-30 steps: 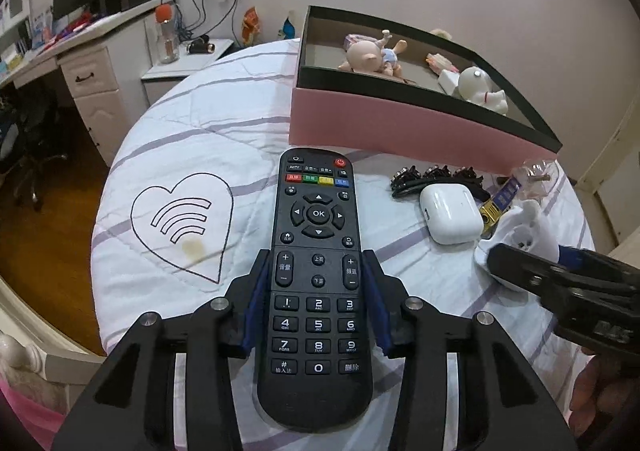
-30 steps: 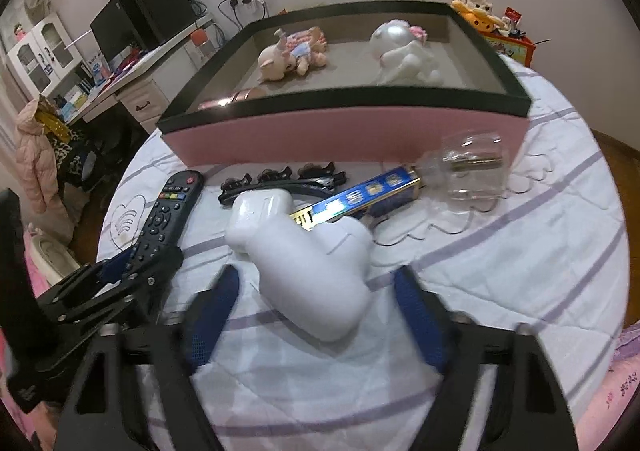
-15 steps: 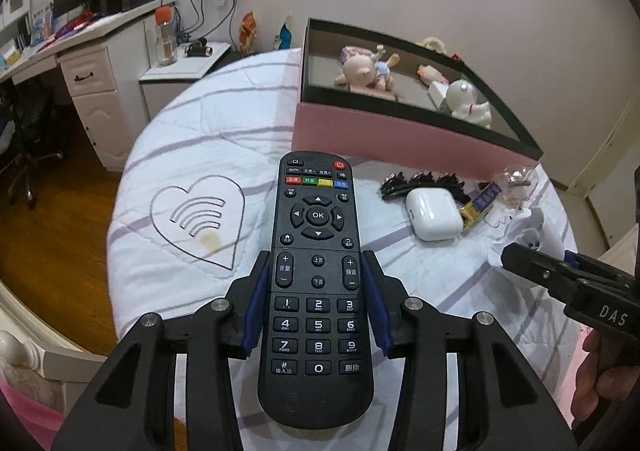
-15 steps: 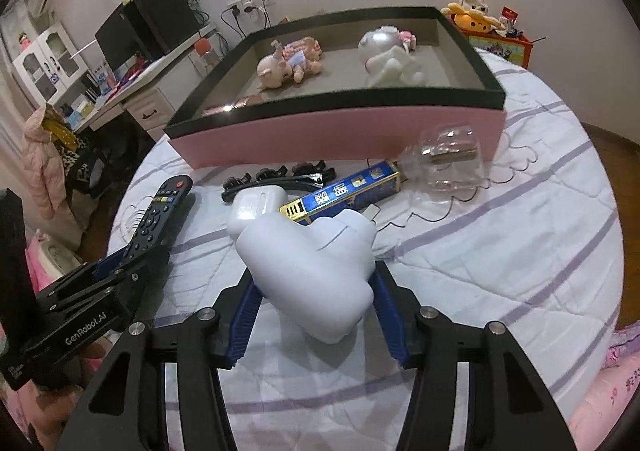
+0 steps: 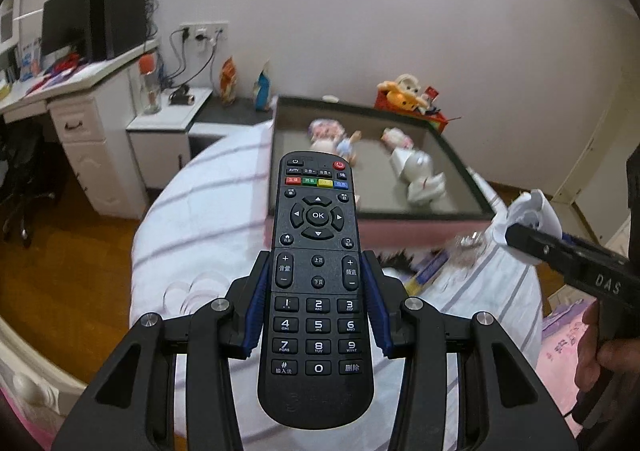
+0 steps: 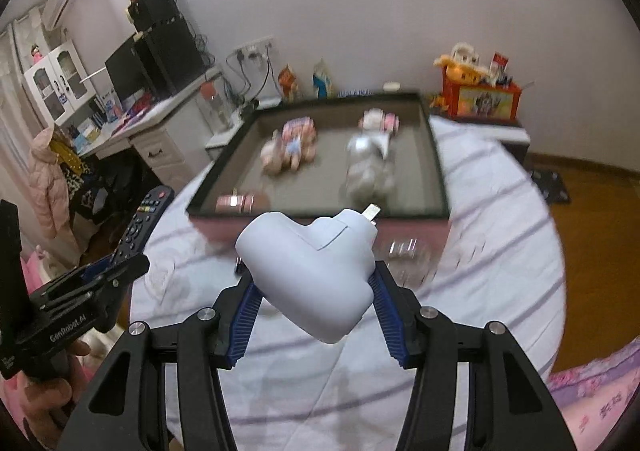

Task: Organize rigid objects
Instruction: 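Lower the remote and white cup-shaped object into the box and open both tools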

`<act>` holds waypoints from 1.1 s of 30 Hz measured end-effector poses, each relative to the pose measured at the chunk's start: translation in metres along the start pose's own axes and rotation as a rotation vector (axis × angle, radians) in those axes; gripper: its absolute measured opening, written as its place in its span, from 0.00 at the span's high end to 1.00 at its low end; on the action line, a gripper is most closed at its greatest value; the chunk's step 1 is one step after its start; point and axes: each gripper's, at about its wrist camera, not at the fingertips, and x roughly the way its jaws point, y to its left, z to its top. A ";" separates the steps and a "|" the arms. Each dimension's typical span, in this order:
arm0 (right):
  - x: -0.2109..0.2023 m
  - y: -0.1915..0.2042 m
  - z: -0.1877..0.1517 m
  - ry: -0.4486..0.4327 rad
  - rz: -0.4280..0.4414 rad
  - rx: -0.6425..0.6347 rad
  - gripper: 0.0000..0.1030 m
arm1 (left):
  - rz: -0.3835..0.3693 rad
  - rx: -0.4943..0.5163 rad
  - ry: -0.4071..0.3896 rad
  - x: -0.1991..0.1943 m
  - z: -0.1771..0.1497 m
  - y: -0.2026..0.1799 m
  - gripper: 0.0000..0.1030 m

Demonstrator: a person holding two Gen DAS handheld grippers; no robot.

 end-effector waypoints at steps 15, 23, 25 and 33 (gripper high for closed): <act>0.073 0.006 0.083 0.047 -0.026 -0.096 0.47 | -0.019 0.021 0.012 0.079 0.102 -0.015 0.57; 0.131 0.016 0.086 0.128 -0.027 -0.176 0.47 | -0.009 0.011 0.088 0.144 0.114 -0.010 0.57; 0.142 0.017 0.086 0.143 -0.031 -0.188 0.47 | -0.010 0.004 0.104 0.157 0.115 -0.007 0.57; 0.168 0.023 0.083 0.177 -0.059 -0.252 0.47 | 0.004 -0.011 0.132 0.177 0.111 -0.007 0.57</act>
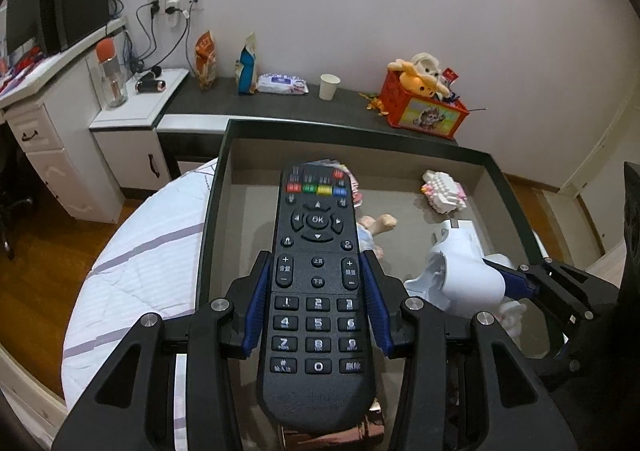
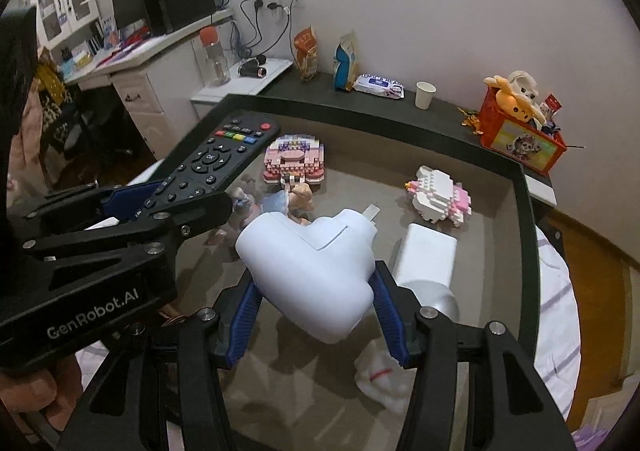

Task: Organize rigid objects
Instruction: 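Lower the remote and white cup-shaped object into the box and open both tools, then withdraw both tools from the box toward the earbud case and glass bottle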

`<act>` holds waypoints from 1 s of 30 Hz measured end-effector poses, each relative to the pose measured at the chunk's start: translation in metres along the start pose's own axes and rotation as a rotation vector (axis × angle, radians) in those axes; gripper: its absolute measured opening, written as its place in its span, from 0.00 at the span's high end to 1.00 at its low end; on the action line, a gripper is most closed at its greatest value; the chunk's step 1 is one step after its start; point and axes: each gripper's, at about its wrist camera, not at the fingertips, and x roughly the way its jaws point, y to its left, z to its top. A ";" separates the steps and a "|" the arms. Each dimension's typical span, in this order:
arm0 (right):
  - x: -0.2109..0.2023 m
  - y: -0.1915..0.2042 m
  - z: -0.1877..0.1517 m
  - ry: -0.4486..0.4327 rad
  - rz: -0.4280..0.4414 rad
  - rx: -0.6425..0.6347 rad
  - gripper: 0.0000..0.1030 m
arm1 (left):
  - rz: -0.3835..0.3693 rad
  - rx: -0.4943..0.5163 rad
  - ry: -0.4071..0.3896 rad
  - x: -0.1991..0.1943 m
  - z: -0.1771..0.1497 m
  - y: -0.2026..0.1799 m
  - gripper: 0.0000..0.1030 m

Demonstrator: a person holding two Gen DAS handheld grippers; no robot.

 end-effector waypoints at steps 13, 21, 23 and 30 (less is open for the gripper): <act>-0.010 0.010 -0.001 -0.031 -0.054 -0.045 0.21 | 0.043 0.009 -0.055 -0.029 -0.002 0.001 0.00; -0.048 0.010 -0.014 -0.081 -0.045 0.007 0.19 | 0.087 -0.022 -0.133 -0.085 -0.015 0.008 0.00; -0.060 0.010 -0.019 -0.097 -0.024 0.027 0.19 | 0.108 -0.020 -0.155 -0.101 -0.023 0.009 0.00; -0.116 0.001 -0.059 -0.182 0.073 0.171 0.18 | 0.142 0.012 -0.206 -0.149 -0.060 0.003 0.00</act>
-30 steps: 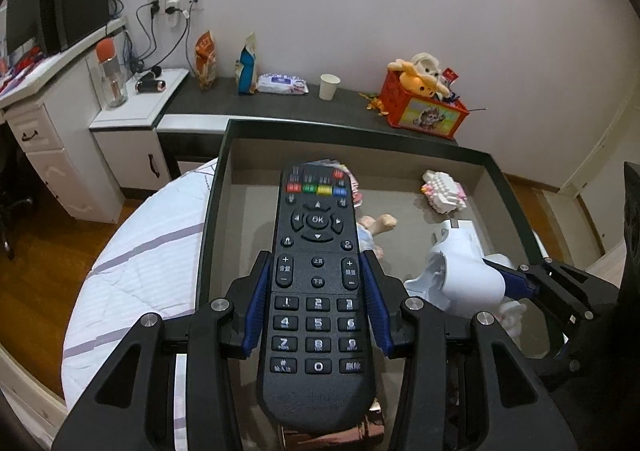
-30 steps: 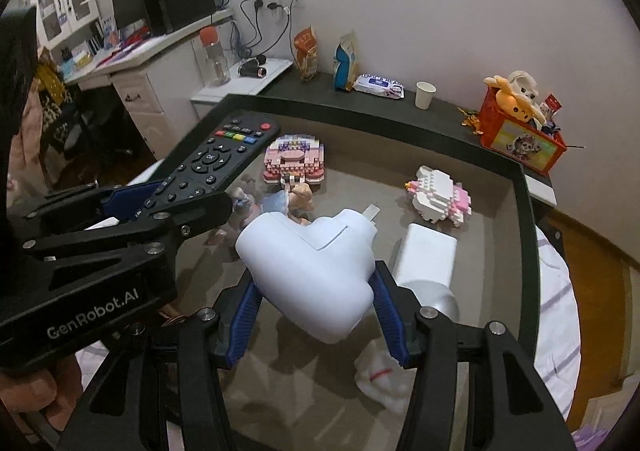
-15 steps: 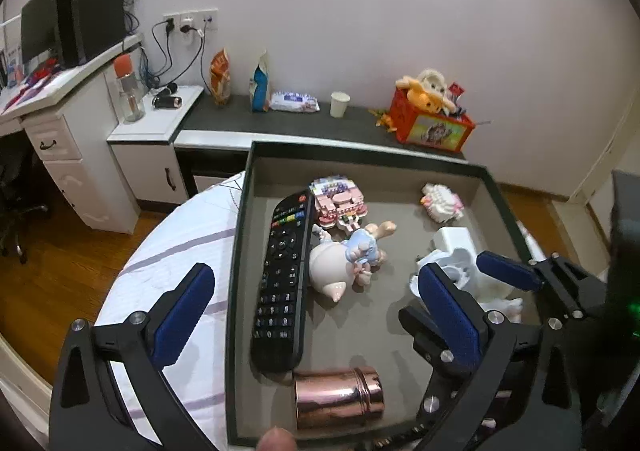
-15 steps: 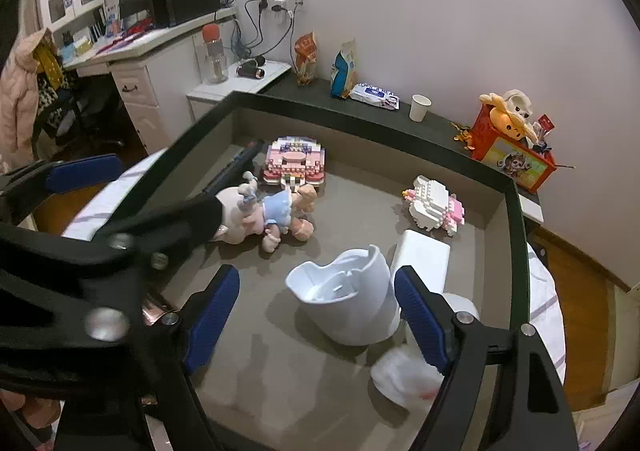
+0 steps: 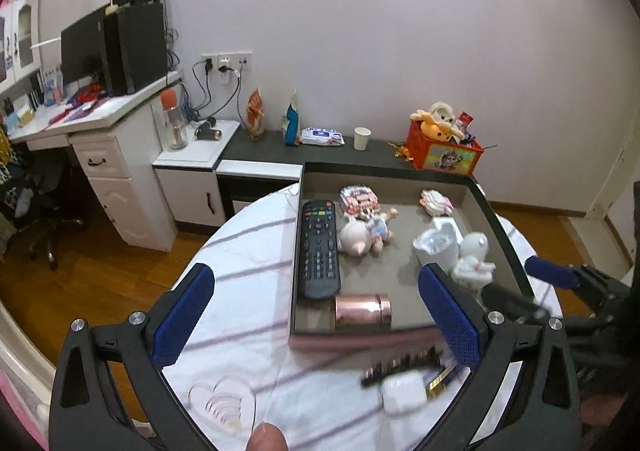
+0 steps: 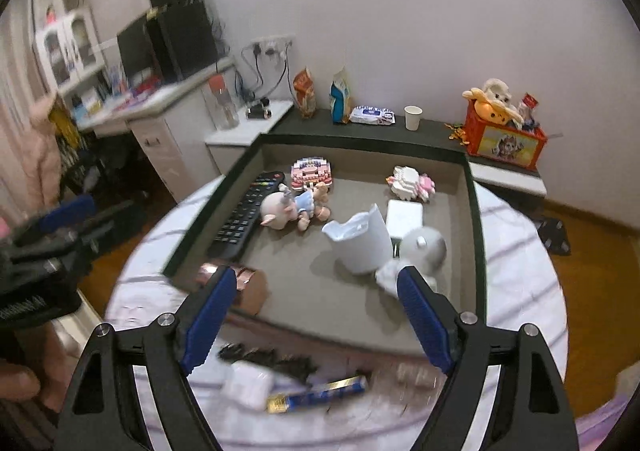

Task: Organize rigid objects
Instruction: 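Withdraw both tools from the box toward the earbud case and glass bottle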

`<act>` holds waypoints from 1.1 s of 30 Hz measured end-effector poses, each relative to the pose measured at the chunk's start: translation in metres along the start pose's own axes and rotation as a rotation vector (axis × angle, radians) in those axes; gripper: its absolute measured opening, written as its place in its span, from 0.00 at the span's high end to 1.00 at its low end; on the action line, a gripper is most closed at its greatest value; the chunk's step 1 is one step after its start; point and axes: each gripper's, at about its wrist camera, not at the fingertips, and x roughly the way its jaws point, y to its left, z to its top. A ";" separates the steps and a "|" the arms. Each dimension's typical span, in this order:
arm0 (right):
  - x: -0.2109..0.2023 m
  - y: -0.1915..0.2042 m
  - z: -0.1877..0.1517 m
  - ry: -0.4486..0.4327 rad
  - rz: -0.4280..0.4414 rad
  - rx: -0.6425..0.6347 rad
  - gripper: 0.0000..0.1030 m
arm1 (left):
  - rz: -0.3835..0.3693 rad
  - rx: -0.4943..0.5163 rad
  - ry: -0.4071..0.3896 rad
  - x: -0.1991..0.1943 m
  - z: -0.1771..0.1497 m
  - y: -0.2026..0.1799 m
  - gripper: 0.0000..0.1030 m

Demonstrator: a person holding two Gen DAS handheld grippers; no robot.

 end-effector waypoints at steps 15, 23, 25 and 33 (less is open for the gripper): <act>-0.078 -0.001 -0.064 -0.086 -0.003 0.116 0.18 | -0.001 0.027 0.029 -0.058 -0.066 -0.017 0.00; -0.096 0.013 -0.084 -0.096 -0.034 0.078 0.18 | -0.006 0.020 0.054 -0.077 -0.094 -0.017 0.00; -0.098 0.016 -0.087 -0.096 -0.042 0.070 0.18 | -0.002 0.025 0.060 -0.079 -0.100 -0.018 0.00; -0.104 0.025 -0.100 -0.086 -0.052 0.062 0.18 | -0.006 0.025 0.062 -0.087 -0.111 -0.020 0.00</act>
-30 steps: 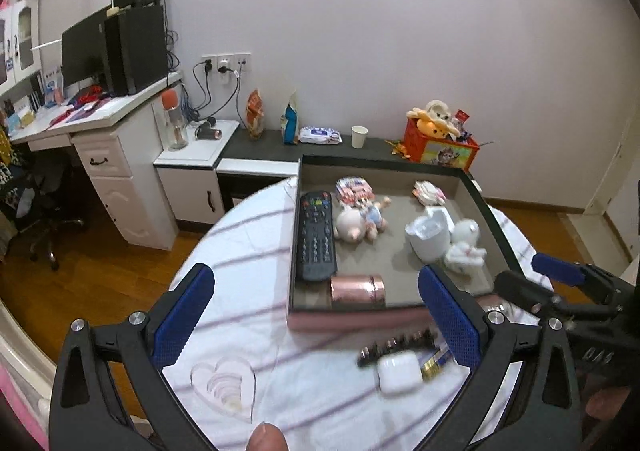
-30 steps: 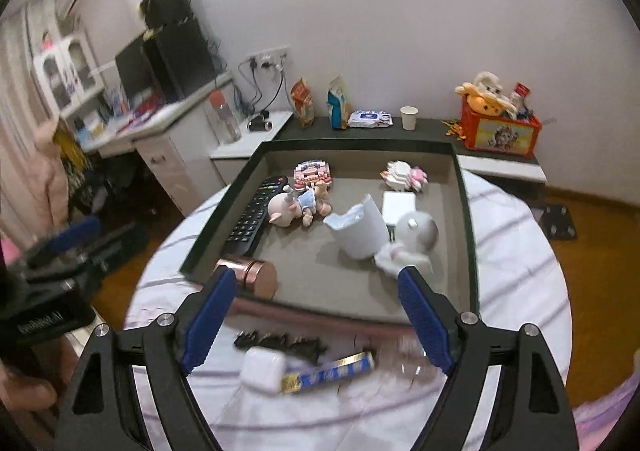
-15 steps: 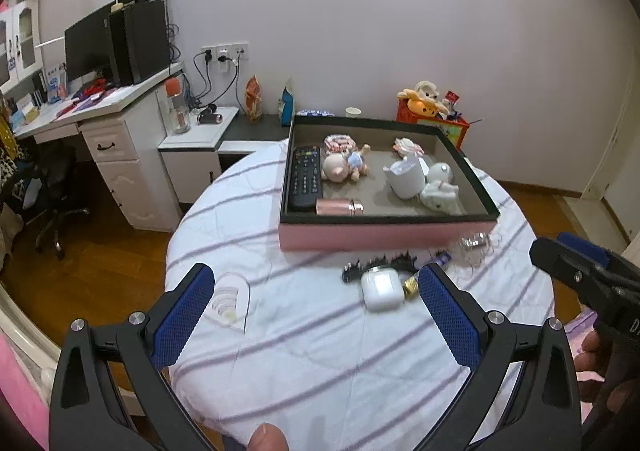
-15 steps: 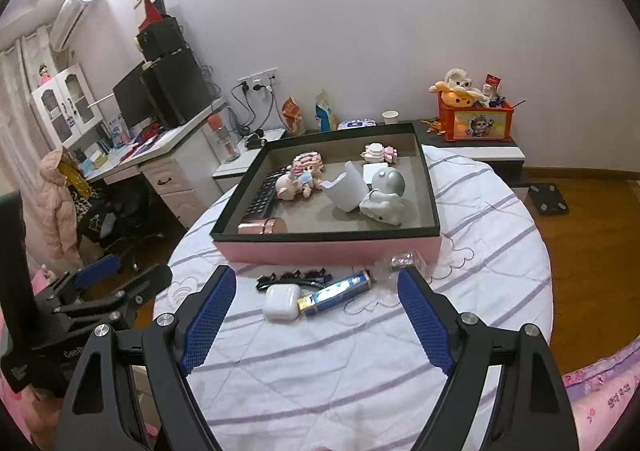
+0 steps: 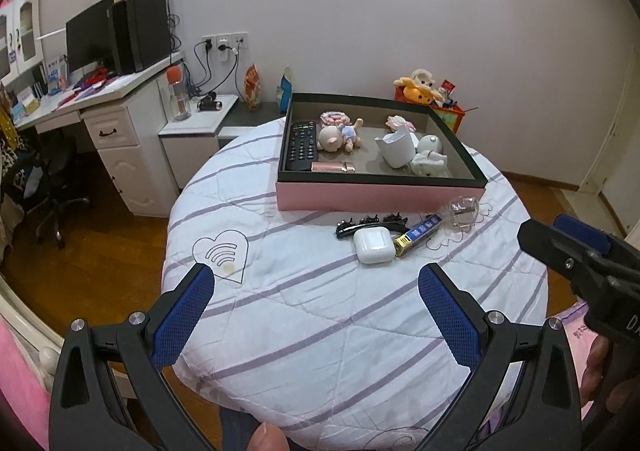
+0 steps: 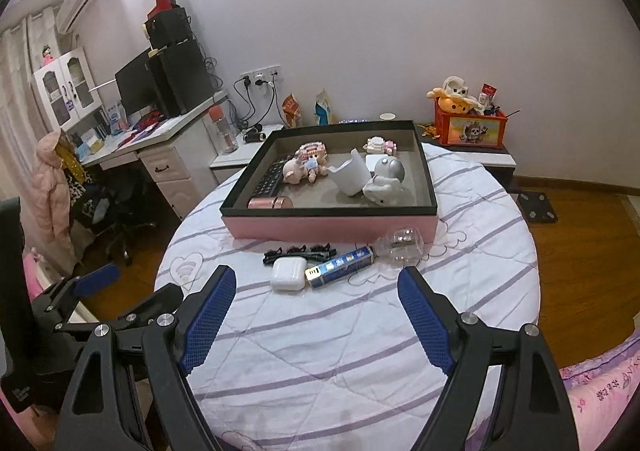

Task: Organize rigid objects
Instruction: 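Withdraw both tools from the box toward the earbud case and glass bottle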

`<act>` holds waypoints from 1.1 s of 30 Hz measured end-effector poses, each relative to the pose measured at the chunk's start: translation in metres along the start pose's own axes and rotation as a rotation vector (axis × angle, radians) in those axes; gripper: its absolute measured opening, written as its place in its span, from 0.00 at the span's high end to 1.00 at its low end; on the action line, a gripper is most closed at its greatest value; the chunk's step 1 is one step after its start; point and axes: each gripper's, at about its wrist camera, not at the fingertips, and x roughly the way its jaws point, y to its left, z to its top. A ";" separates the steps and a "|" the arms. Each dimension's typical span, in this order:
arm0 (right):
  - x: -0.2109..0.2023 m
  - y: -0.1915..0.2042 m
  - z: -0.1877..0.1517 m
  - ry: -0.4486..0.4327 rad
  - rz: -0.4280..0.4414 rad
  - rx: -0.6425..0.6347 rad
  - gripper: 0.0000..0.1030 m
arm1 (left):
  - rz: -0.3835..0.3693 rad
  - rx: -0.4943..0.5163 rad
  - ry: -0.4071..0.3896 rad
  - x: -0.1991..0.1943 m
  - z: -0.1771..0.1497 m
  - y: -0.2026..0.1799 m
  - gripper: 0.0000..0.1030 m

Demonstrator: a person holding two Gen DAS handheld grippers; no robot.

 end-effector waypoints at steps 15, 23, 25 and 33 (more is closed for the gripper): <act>0.000 -0.017 -0.012 0.043 -0.048 0.034 0.18 | -0.002 0.002 0.027 0.004 -0.009 -0.001 0.00; 0.010 -0.031 -0.018 0.093 -0.085 0.064 0.18 | -0.015 0.012 0.048 0.015 -0.011 -0.005 0.00; 0.014 -0.033 -0.019 0.102 -0.090 0.065 0.18 | -0.018 0.015 0.055 0.021 -0.010 -0.007 0.00; 0.028 -0.039 -0.018 0.132 -0.091 0.063 0.18 | -0.027 0.025 0.087 0.054 -0.008 -0.018 0.00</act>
